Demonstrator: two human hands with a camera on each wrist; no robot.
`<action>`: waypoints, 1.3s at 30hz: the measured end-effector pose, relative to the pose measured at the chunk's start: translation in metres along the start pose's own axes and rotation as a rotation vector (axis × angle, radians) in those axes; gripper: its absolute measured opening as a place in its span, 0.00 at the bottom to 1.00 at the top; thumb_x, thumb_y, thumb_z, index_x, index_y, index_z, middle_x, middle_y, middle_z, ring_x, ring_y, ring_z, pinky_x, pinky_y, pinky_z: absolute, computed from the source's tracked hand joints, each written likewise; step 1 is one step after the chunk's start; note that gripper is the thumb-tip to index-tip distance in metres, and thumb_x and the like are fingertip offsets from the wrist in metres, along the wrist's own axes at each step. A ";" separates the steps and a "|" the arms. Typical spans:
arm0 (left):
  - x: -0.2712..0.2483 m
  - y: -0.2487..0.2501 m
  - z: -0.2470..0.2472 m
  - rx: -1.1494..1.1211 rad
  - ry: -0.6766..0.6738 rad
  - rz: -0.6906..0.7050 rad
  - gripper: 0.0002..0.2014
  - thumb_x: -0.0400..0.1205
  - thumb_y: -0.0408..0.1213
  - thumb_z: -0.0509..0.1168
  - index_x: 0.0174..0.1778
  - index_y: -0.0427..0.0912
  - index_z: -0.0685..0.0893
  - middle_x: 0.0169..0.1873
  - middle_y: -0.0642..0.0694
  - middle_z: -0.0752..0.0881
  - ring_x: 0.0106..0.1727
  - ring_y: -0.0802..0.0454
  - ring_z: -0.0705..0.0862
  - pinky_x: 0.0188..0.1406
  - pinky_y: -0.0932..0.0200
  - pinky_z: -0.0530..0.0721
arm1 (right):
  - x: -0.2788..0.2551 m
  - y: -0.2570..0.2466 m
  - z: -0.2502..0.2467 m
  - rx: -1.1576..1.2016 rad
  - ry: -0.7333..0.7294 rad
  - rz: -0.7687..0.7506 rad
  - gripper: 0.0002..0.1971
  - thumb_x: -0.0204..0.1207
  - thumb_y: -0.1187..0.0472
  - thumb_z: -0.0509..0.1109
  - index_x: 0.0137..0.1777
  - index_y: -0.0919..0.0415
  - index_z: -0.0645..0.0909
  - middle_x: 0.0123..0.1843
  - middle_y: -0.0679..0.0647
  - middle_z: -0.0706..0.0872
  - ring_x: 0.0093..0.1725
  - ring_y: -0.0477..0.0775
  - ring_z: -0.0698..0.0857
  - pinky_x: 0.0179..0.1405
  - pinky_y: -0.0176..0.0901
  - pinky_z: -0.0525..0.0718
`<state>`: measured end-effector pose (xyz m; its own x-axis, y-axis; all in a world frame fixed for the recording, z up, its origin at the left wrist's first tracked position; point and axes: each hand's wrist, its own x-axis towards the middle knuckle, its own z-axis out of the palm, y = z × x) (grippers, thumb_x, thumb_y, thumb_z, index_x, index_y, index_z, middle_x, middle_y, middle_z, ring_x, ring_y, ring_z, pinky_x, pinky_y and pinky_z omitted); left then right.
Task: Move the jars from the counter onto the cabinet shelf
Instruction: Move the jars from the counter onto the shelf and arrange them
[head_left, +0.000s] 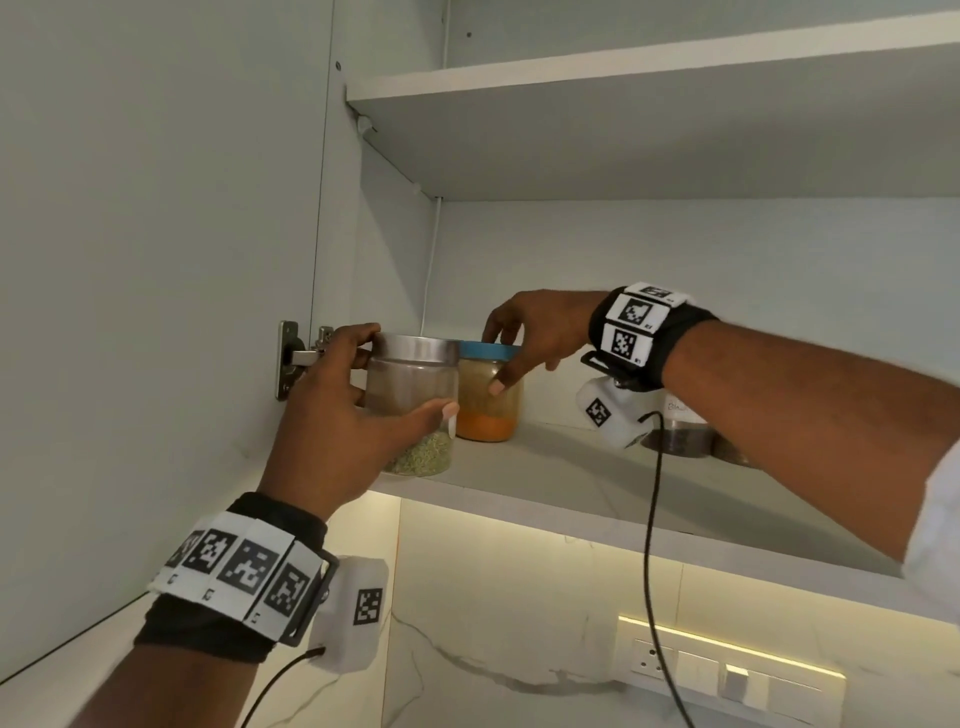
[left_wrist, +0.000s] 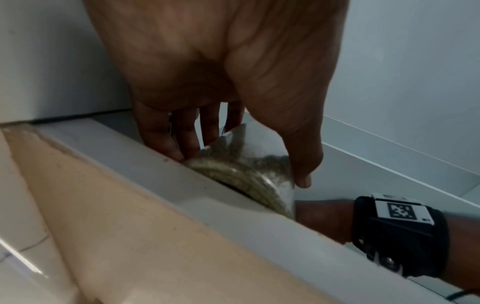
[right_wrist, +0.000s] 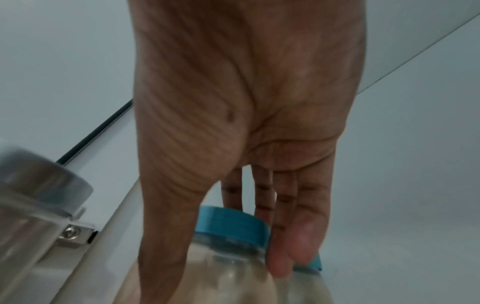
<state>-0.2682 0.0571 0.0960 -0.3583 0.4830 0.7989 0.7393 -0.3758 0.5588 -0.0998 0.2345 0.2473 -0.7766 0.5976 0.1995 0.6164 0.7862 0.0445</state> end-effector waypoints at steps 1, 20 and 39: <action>0.000 -0.001 0.000 -0.002 0.003 0.001 0.52 0.61 0.66 0.77 0.81 0.56 0.69 0.74 0.50 0.80 0.62 0.51 0.84 0.49 0.60 0.86 | 0.000 0.000 -0.002 -0.002 0.003 -0.003 0.36 0.67 0.40 0.90 0.73 0.52 0.84 0.66 0.52 0.91 0.45 0.47 0.93 0.37 0.36 0.92; -0.008 0.029 -0.006 0.056 0.085 0.049 0.52 0.59 0.65 0.79 0.79 0.49 0.75 0.69 0.46 0.85 0.57 0.50 0.87 0.47 0.59 0.88 | -0.059 -0.015 -0.006 0.331 0.234 -0.058 0.23 0.81 0.39 0.78 0.65 0.56 0.85 0.64 0.53 0.91 0.55 0.52 0.94 0.53 0.52 0.96; -0.051 0.153 0.092 -0.114 -0.197 0.173 0.50 0.69 0.62 0.80 0.85 0.56 0.64 0.77 0.52 0.75 0.66 0.56 0.80 0.56 0.57 0.86 | -0.233 0.029 -0.015 0.703 0.294 0.203 0.33 0.76 0.41 0.83 0.77 0.49 0.77 0.64 0.55 0.90 0.60 0.61 0.94 0.57 0.59 0.96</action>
<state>-0.0847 0.0475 0.1203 -0.1068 0.5439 0.8323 0.7067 -0.5473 0.4483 0.1008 0.1161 0.2166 -0.5307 0.7513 0.3923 0.4395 0.6397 -0.6306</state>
